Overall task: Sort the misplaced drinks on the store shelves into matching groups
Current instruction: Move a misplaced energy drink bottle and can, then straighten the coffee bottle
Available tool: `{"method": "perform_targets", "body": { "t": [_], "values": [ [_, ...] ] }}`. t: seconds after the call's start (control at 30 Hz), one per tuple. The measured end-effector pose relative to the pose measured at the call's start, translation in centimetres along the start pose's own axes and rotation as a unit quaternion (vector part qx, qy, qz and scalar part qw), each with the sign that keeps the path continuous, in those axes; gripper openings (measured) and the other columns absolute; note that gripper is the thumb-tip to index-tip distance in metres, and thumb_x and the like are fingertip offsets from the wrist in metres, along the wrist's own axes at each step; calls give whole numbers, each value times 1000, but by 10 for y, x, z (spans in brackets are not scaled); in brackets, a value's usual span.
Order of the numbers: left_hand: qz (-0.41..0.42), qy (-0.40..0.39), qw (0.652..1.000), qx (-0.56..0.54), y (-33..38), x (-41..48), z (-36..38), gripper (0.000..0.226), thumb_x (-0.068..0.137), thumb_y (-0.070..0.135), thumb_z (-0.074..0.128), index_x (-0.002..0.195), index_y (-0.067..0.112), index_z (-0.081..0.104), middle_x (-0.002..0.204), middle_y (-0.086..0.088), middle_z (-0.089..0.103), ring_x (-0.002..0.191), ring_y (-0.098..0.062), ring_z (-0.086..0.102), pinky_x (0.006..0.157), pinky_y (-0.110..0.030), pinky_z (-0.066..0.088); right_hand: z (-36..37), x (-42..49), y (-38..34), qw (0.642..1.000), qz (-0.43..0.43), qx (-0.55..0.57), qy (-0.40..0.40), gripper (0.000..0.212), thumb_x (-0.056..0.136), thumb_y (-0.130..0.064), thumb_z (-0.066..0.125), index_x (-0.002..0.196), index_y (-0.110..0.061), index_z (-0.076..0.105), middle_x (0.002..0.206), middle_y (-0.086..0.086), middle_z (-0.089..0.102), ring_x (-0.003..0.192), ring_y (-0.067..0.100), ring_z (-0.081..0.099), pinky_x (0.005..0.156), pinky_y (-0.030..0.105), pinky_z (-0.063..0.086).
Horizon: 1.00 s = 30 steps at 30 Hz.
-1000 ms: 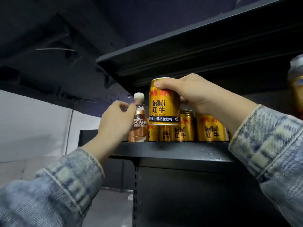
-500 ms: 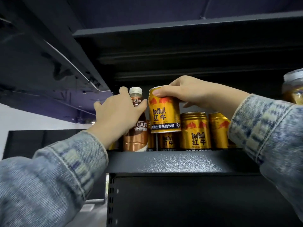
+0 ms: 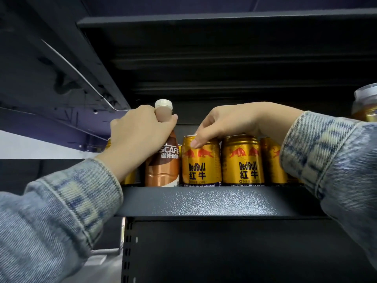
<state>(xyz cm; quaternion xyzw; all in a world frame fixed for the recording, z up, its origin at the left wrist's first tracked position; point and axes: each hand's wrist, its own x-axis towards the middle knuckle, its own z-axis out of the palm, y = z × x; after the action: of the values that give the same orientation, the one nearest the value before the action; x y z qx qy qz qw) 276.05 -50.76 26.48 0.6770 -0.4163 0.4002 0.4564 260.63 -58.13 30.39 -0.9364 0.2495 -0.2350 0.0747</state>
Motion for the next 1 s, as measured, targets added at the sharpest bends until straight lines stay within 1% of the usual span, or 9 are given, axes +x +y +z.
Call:
{"method": "perform_targets", "body": {
  "t": [0.13, 0.37, 0.47, 0.53, 0.67, 0.8, 0.83, 0.9, 1.0],
  "values": [
    [3, -3, 1000, 4, -1, 1, 0, 52, 83, 62, 41, 101, 19, 64, 102, -7, 65, 99, -31, 58, 89, -43, 41, -1, 1, 0, 1000, 7, 2, -29, 42, 80, -38, 67, 111, -9, 67, 92, 3, 72, 80, 18, 69, 65, 26, 59],
    [-3, -15, 1000, -9, 1, 0, -1, 51, 86, 59, 39, 103, 17, 62, 103, -7, 64, 98, -31, 57, 91, -47, 43, -4, 3, 0, 997, 9, -2, -71, 44, 80, -38, 63, 114, -10, 65, 98, 6, 71, 88, 21, 69, 69, 30, 59],
    [-7, -18, 1000, -15, 1, 1, -1, 51, 87, 57, 39, 104, 15, 61, 104, -9, 63, 99, -32, 57, 92, -48, 43, -6, 2, 1, 997, 0, -8, -81, 60, 64, -44, 64, 115, -11, 64, 108, 10, 70, 101, 28, 67, 84, 40, 57],
    [-4, -19, 1000, -22, 1, 3, -1, 50, 87, 57, 39, 103, 15, 60, 103, -9, 63, 98, -32, 57, 92, -49, 43, -6, 1, 1, 996, -9, -12, -83, 65, 61, -45, 64, 115, -11, 64, 111, 11, 69, 105, 30, 66, 89, 43, 55],
    [-10, -20, 998, -62, 1, 3, 1, 47, 86, 56, 42, 100, 15, 61, 99, -9, 64, 96, -32, 59, 92, -50, 44, -6, 2, 2, 996, -8, -17, -85, 70, 59, -45, 63, 120, -10, 62, 113, 12, 69, 106, 30, 66, 85, 41, 57],
    [6, 64, 988, -139, 12, 0, -10, 41, 88, 51, 43, 98, 16, 62, 93, -3, 62, 96, -29, 59, 93, -49, 44, -7, -1, 4, 995, -9, -8, -94, 63, 61, -45, 65, 117, -16, 62, 106, 7, 71, 97, 27, 69, 78, 39, 59],
    [18, 94, 984, -149, 16, 1, -16, 40, 88, 50, 42, 99, 16, 61, 92, 0, 59, 96, -27, 58, 94, -49, 43, -7, -3, 5, 996, -13, -1, -92, 63, 60, -46, 66, 117, -18, 62, 107, 6, 71, 98, 26, 69, 80, 40, 59],
    [37, 134, 976, -168, 25, 5, -32, 40, 90, 50, 39, 102, 18, 60, 92, 4, 55, 96, -24, 57, 95, -48, 42, -8, -6, 7, 998, -34, 13, -60, 65, 59, -49, 66, 118, -22, 61, 115, 4, 68, 106, 22, 66, 94, 45, 52],
    [57, 131, 968, -207, 33, 11, -49, 38, 90, 50, 41, 97, 19, 63, 84, 4, 58, 89, -19, 58, 91, -46, 46, -9, -13, -1, 992, -89, 76, 38, 67, 56, -58, 61, 116, -29, 58, 121, -9, 63, 113, 7, 58, 111, 44, 33]
  ]
}}
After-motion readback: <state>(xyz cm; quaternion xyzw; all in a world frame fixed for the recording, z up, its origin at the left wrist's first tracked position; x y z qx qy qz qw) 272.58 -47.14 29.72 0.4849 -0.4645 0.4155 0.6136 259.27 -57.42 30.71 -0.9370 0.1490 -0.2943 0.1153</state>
